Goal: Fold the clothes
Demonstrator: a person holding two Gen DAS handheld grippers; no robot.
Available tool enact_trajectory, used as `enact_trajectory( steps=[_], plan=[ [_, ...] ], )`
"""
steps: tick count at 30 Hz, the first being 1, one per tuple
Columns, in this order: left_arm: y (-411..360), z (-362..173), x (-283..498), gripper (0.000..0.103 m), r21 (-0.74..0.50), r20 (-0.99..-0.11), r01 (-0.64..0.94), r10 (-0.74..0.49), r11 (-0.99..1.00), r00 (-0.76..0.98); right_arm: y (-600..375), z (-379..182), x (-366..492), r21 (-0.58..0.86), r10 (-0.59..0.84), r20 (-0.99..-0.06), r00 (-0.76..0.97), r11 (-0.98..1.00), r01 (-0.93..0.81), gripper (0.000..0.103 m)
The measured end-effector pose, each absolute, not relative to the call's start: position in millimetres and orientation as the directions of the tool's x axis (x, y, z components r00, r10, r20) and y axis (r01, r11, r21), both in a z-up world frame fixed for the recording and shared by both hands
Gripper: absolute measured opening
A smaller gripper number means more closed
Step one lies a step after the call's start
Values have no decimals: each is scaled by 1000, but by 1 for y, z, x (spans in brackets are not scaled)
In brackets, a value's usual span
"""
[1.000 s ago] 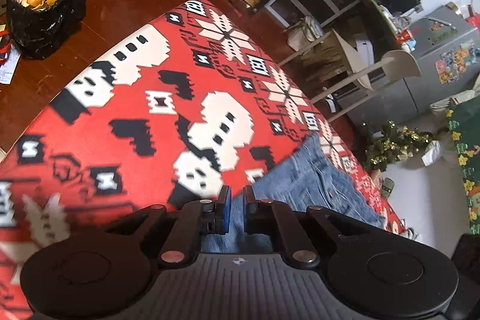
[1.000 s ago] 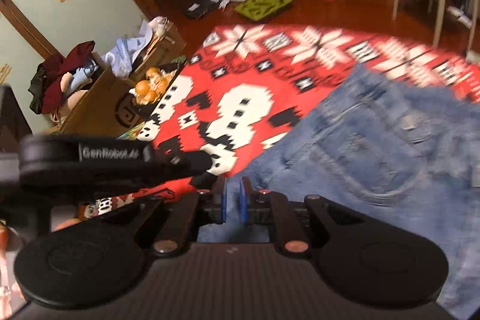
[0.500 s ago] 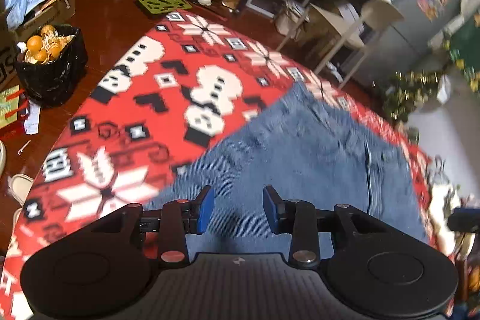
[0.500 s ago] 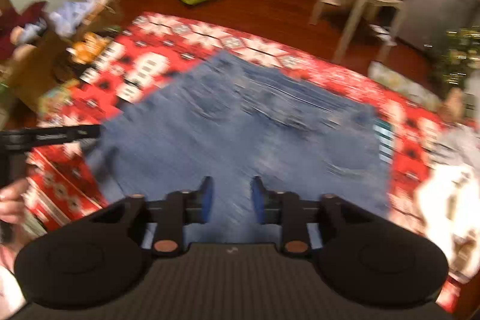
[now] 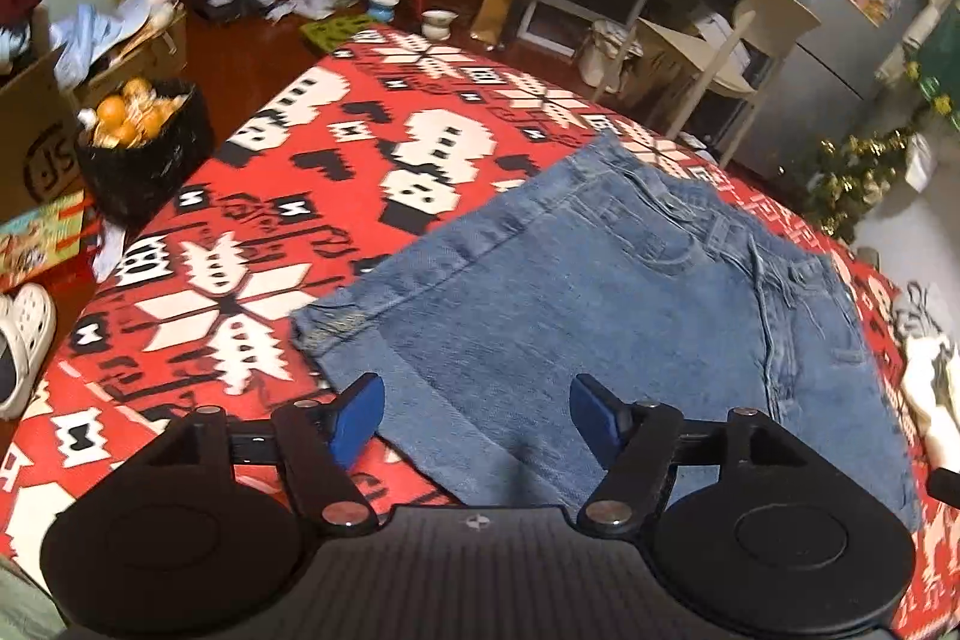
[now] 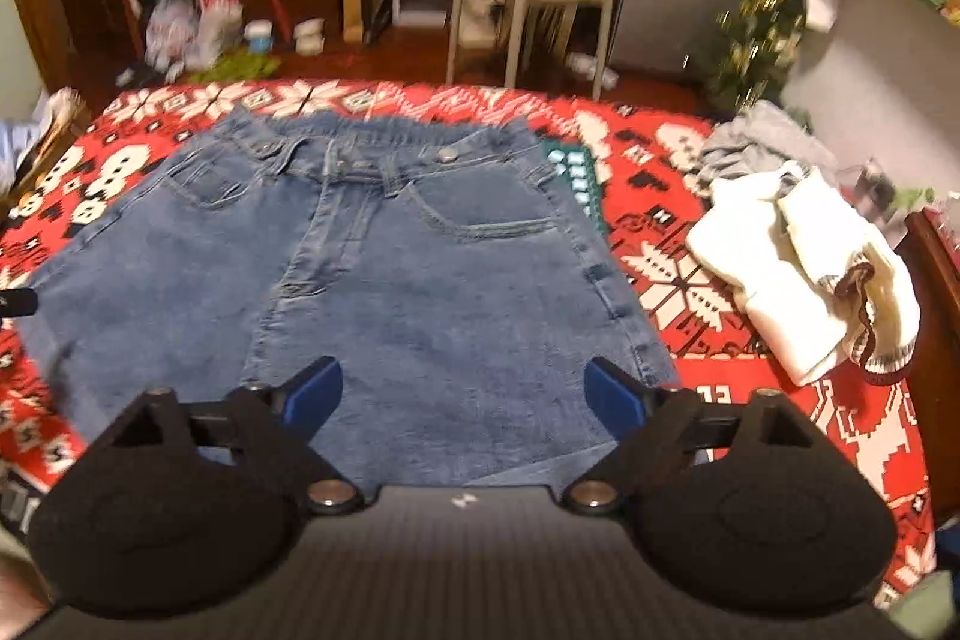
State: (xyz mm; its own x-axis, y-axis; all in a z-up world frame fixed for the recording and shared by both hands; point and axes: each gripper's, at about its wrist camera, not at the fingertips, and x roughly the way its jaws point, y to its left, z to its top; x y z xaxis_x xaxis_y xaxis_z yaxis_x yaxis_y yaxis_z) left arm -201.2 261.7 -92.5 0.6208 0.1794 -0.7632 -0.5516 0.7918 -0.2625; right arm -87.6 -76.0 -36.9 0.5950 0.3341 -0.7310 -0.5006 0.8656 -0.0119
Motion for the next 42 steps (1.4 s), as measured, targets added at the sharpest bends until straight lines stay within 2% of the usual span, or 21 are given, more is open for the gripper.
enact_trajectory(
  steps=[2, 6, 11, 18, 22, 25, 26, 28, 29, 33, 39, 42],
  plan=[
    [254, -95, -201, 77, -281, -755, -534, 159, 798, 636, -85, -52, -95, 28, 382, -683, 623, 865, -500, 102],
    [239, -94, -200, 78, -284, -713, -479, 151, 831, 685, -103, -76, -100, 128, 467, -637, 613, 848, -514, 102],
    [219, -96, -196, 80, -173, -691, -453, 220, 875, 688, -113, -97, -116, -8, 426, -613, 665, 839, -545, 102],
    [181, -92, -198, 81, -180, -642, -282, 105, 942, 760, -141, -113, -137, -76, 430, -603, 672, 808, -584, 102],
    [144, -84, -201, 80, -33, -608, -157, 105, 987, 787, -157, -122, -143, -82, 423, -612, 669, 807, -585, 100],
    [122, -81, -209, 79, 24, -572, -88, 86, 996, 816, -167, -128, -143, -68, 416, -623, 662, 815, -576, 92],
    [117, -81, -210, 76, 28, -570, -77, 79, 997, 818, -170, -129, -141, -59, 415, -626, 660, 819, -571, 88],
    [105, -83, -211, 70, 23, -583, -42, 47, 999, 811, -176, -131, -139, -41, 414, -632, 656, 827, -561, 85],
    [98, -84, -210, 64, 27, -592, -17, 30, 999, 806, -179, -133, -138, -32, 413, -635, 653, 831, -556, 80],
    [68, -90, -208, 57, 62, -618, 79, -24, 995, 785, -190, -138, -133, 7, 416, -645, 641, 842, -540, 58],
    [20, -110, -199, 51, 160, -648, 201, -51, 966, 760, -190, -142, -132, 13, 433, -642, 633, 832, -555, 46],
    [-1, -122, -192, 48, 214, -664, 256, -52, 942, 746, -190, -141, -132, 22, 444, -637, 630, 827, -561, 45]
  ],
)
